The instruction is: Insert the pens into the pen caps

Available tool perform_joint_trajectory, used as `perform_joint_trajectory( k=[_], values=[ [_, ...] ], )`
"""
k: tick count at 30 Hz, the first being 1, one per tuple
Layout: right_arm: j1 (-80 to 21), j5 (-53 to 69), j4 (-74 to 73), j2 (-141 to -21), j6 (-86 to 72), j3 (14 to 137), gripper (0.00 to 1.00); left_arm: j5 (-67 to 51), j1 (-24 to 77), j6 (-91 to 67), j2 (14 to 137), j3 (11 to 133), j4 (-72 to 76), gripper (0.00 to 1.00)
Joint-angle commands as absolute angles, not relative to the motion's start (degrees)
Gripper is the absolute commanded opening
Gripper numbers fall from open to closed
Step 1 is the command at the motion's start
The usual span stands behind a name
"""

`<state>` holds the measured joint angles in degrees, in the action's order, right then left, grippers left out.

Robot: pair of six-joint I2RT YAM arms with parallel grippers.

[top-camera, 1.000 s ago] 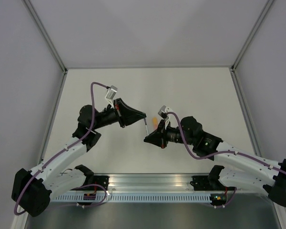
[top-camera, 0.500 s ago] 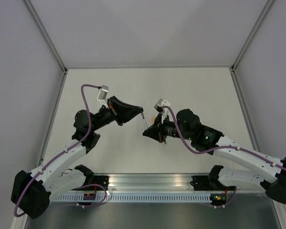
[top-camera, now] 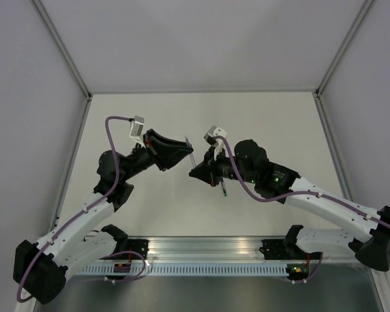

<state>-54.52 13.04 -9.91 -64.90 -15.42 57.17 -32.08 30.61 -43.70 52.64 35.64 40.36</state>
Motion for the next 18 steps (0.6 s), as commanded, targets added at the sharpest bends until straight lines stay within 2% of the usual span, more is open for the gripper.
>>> perform_joint_trajectory(
  k=[1,2,5,8,9,10,14,18],
  values=[
    [-53.3,12.0,5.8,-64.0,-16.3,57.5,0.00,-36.0,32.1,-40.6,50.6,39.7,25.8,0.49],
    [-53.2,12.4,5.7,-63.5,-16.0,56.3,0.00,-34.4,31.9,-40.3,50.5,41.4,22.3,0.53],
    [-53.2,11.9,5.4,-62.1,-16.5,50.5,0.00,-31.7,31.6,-37.5,51.1,49.6,16.5,0.58],
    [-53.2,8.2,4.0,-60.5,-17.4,45.6,0.00,-26.9,31.5,-32.6,53.1,59.0,6.6,0.77],
    [-53.1,6.9,2.3,-60.2,-17.6,44.7,0.00,-25.6,31.4,-31.3,53.7,62.7,0.8,0.91],
    [-53.1,5.4,1.5,-60.1,-17.8,43.3,0.00,-24.3,31.4,-28.9,54.2,63.8,-1.8,0.99],
    [-50.9,1.8,-1.4,-62.5,-20.6,42.0,0.00,-15.2,31.4,-27.6,52.7,59.6,-5.6,1.00],
    [-50.5,0.7,-2.3,-71.3,-26.1,43.1,0.00,-7.7,31.4,-28.3,50.8,46.5,-4.1,1.00]
  ],
)
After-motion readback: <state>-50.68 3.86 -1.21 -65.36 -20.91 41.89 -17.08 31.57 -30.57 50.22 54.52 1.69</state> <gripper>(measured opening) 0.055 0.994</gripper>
